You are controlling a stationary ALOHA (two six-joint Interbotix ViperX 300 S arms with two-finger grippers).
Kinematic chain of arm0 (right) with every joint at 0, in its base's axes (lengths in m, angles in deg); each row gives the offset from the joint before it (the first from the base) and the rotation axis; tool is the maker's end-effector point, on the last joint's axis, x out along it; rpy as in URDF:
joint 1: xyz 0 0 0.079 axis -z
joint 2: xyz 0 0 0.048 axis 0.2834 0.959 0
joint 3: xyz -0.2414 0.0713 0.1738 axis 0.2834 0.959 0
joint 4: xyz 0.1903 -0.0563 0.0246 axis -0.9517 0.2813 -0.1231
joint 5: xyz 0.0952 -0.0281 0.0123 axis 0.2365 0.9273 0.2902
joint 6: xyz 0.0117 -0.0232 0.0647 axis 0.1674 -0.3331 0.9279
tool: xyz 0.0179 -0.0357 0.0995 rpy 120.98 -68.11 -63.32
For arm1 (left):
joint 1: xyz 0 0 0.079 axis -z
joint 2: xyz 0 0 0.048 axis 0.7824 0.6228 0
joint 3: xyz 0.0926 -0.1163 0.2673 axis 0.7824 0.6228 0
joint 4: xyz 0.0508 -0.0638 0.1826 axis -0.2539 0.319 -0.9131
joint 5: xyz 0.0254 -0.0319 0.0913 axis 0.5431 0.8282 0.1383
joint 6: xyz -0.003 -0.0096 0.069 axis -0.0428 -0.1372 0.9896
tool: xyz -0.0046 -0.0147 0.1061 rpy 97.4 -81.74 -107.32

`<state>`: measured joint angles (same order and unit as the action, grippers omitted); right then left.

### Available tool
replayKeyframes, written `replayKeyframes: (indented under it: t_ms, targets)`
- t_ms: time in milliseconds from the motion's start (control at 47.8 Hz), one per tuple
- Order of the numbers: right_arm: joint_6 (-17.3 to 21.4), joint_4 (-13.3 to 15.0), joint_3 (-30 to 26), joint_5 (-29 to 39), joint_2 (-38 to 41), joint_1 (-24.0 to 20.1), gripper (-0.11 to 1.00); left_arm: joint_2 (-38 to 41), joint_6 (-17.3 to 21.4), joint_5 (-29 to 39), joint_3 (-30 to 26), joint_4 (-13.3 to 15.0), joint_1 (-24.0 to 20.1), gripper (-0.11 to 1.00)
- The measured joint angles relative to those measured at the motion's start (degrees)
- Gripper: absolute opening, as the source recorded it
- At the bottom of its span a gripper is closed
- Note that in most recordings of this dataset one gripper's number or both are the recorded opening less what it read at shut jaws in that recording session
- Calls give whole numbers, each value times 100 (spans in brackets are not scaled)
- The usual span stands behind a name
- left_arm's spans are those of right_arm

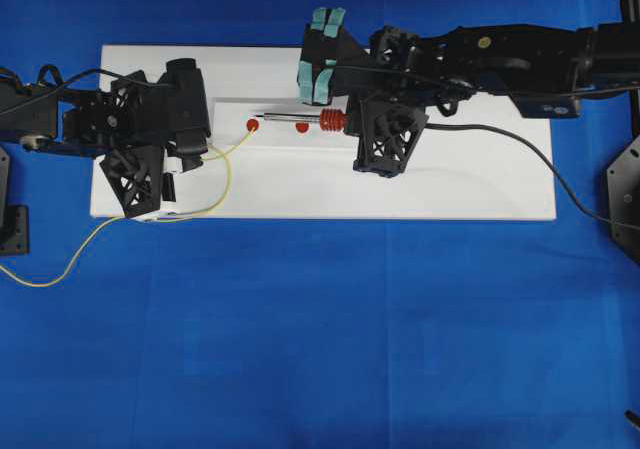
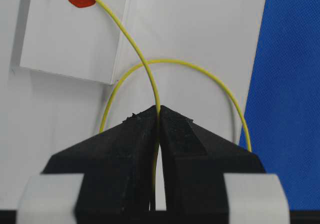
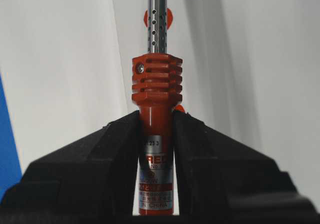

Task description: Touch the tip of the soldering iron to the tip of the solder at the mark.

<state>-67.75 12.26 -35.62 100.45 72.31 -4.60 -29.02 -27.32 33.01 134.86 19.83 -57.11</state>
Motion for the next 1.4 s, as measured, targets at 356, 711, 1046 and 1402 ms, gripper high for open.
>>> replayKeyframes:
  t_ms: [356, 711, 1046, 1402]
  targets:
    - [26, 0, -9, 114, 97, -44, 6, 0, 0, 0, 0, 0, 0, 0]
    - [26, 9, -9, 132, 97, -44, 6, 0, -9, 18, -18, 0, 0, 0]
    - [18, 9, -9, 149, 97, -44, 6, 0, -9, 26, -18, 0, 0, 0]
    - [26, 9, -44, 149, 105, -44, 6, 0, -9, 26, -18, 0, 0, 0]
